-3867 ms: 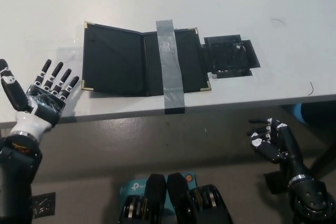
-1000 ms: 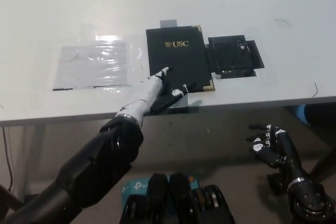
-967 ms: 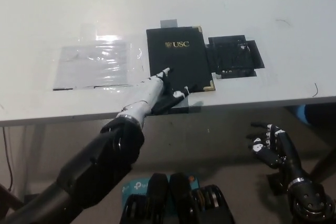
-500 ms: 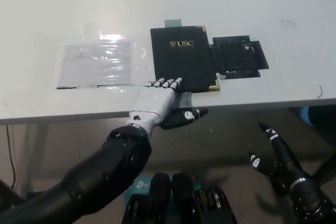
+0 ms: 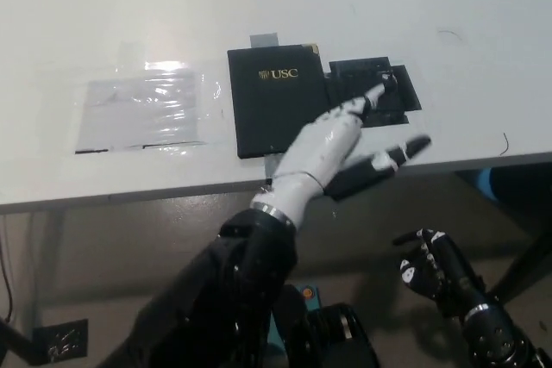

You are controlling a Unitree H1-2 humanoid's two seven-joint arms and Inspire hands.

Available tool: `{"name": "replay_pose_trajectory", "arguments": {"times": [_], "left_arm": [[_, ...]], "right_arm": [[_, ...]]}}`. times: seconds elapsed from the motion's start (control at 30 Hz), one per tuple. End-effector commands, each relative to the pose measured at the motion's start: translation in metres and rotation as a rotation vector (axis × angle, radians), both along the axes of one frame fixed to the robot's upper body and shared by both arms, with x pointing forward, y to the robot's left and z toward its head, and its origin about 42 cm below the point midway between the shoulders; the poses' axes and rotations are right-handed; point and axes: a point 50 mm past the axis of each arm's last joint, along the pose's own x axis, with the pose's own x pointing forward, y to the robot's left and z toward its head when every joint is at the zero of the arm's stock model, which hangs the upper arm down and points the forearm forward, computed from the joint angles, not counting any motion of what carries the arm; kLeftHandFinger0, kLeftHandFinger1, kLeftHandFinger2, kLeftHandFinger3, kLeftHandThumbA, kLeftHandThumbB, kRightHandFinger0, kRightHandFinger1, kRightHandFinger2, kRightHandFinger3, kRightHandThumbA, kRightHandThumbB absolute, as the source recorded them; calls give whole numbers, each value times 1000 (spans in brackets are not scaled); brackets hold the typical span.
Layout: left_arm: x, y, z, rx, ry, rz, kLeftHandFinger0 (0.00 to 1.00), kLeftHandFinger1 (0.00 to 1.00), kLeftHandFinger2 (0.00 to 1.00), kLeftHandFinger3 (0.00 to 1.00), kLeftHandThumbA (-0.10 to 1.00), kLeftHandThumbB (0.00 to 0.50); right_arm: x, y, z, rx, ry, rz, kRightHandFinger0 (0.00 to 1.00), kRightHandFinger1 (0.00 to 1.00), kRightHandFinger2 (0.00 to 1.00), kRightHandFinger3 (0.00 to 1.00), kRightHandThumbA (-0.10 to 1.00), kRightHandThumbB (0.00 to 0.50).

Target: The robot uses its left hand to push the cover of the diary kept in the middle of the desk towards the right to close it

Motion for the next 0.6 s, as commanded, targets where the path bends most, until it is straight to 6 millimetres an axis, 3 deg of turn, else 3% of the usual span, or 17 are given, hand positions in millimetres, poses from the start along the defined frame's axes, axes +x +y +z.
{"name": "replay_pose_trajectory", "arguments": {"times": [0.0, 0.1, 0.13, 0.2, 0.23, 0.37, 0.4, 0.47, 0.57], "left_arm": [[-65, 153, 154, -1394, 11, -504, 1000, 1000, 1000, 1000, 1000, 167], [-76, 184, 148, -1460, -39, -488, 1000, 1000, 1000, 1000, 1000, 174], [-85, 200, 141, -1502, -51, -480, 1000, 1000, 1000, 1000, 1000, 201], [-92, 216, 131, -1523, -64, -473, 1000, 1000, 1000, 1000, 1000, 204], [-102, 232, 117, -1556, -85, -423, 1000, 1000, 1000, 1000, 1000, 195], [-118, 255, 88, -1613, -68, -325, 1000, 1000, 1000, 1000, 1000, 193], [-121, 262, 77, -1619, -57, -298, 1000, 1000, 1000, 1000, 1000, 192], [-135, 290, 19, -1542, 25, -134, 1000, 1000, 1000, 1000, 1000, 198], [-146, 310, -25, -1513, 114, 3, 1000, 1000, 1000, 1000, 1000, 195]], "right_arm": [[15, -6, 51, 307, -148, -102, 334, 346, 410, 650, 347, 39], [16, -7, 48, 298, -149, -101, 326, 340, 410, 654, 346, 34], [16, -7, 48, 309, -153, -105, 314, 335, 405, 649, 358, 57], [17, -8, 47, 309, -148, -111, 308, 331, 407, 645, 384, 58], [17, -7, 46, 308, -149, -108, 305, 327, 404, 631, 392, 56], [15, -6, 48, 311, -147, -112, 333, 333, 407, 639, 377, 48], [15, -6, 48, 316, -149, -112, 332, 327, 400, 630, 370, 50], [15, -5, 50, 327, -147, -119, 350, 334, 407, 624, 358, 55], [16, -3, 49, 334, -150, -116, 339, 346, 426, 624, 353, 57]]}}
